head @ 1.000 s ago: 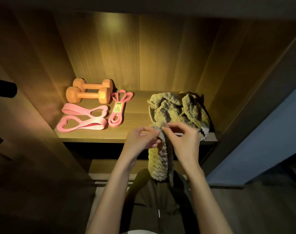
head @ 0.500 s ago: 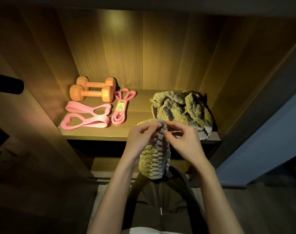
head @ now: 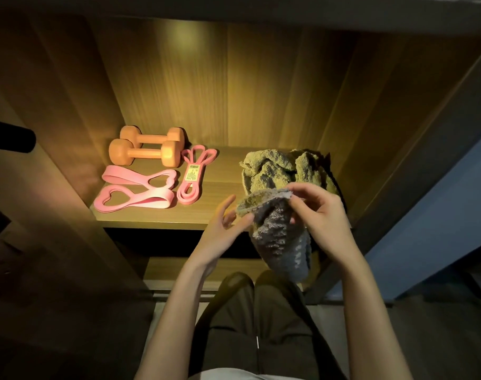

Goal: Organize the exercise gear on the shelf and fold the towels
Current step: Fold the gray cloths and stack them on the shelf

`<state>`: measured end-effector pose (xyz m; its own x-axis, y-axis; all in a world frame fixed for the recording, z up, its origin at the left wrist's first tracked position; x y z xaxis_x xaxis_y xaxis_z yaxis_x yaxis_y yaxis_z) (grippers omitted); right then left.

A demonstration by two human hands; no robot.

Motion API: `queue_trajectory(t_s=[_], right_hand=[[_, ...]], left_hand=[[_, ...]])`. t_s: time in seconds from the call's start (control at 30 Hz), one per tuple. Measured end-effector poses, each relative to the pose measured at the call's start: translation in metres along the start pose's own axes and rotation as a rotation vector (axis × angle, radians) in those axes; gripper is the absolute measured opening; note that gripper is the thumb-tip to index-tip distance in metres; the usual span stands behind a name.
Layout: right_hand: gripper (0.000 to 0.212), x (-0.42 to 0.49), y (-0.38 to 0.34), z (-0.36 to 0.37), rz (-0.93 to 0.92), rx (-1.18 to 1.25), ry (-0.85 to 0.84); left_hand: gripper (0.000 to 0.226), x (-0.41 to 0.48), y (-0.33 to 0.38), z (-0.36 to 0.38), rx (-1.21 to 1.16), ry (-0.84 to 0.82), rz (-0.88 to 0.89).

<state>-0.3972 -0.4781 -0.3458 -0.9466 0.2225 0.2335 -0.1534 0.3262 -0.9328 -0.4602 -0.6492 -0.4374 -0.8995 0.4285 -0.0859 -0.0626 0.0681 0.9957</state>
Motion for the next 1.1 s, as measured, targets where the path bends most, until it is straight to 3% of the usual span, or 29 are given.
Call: queue_trajectory(t_s=[0.07, 0.13, 0.2, 0.33, 0.43, 0.6, 0.77, 0.97, 1.1], right_hand=[[0.019, -0.001, -0.001, -0.007, 0.005, 0.044, 0.018], [0.020, -0.001, -0.001, -0.015, 0.007, 0.055, 0.032], [0.018, -0.003, 0.001, -0.021, 0.015, 0.047, 0.035], [0.014, -0.008, 0.018, -0.030, 0.103, -0.076, 0.096], [0.014, -0.010, 0.024, -0.029, 0.175, -0.017, 0.115], [0.015, -0.008, 0.018, -0.028, 0.181, -0.021, 0.139], [0.014, -0.009, 0.014, -0.019, 0.144, -0.183, 0.163], [0.012, 0.021, -0.003, 0.015, 0.241, 0.155, -0.061], [0.014, 0.072, -0.035, 0.021, 0.048, -0.084, -0.043]], left_hand=[[0.072, -0.001, -0.004, 0.003, -0.004, -0.054, 0.030], [0.041, -0.002, 0.000, 0.004, 0.012, -0.046, 0.096], [0.026, -0.003, 0.006, 0.000, -0.017, 0.020, 0.121], [0.021, -0.004, 0.033, -0.011, -0.072, 0.050, 0.196], [0.019, -0.010, 0.065, -0.013, 0.093, 0.029, 0.336], [0.010, -0.017, 0.085, -0.031, 0.275, 0.289, 0.522], [0.014, -0.015, 0.072, -0.044, 0.203, 0.285, 0.422], [0.020, -0.002, 0.084, -0.064, 0.022, 0.243, 0.362], [0.011, 0.028, 0.121, -0.085, -0.028, 0.315, 0.403]])
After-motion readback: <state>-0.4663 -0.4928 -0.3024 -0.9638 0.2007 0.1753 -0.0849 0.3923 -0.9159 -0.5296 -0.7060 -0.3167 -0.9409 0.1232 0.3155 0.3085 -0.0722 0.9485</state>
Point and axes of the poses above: each hand's wrist, its own x-axis towards the middle knuckle, its own z-axis out of the palm, y = z × x, the point moved 7 cm from there along x, towards the middle knuckle, and after that the axes turned 4 degrees about z, right-handed, at the moved point
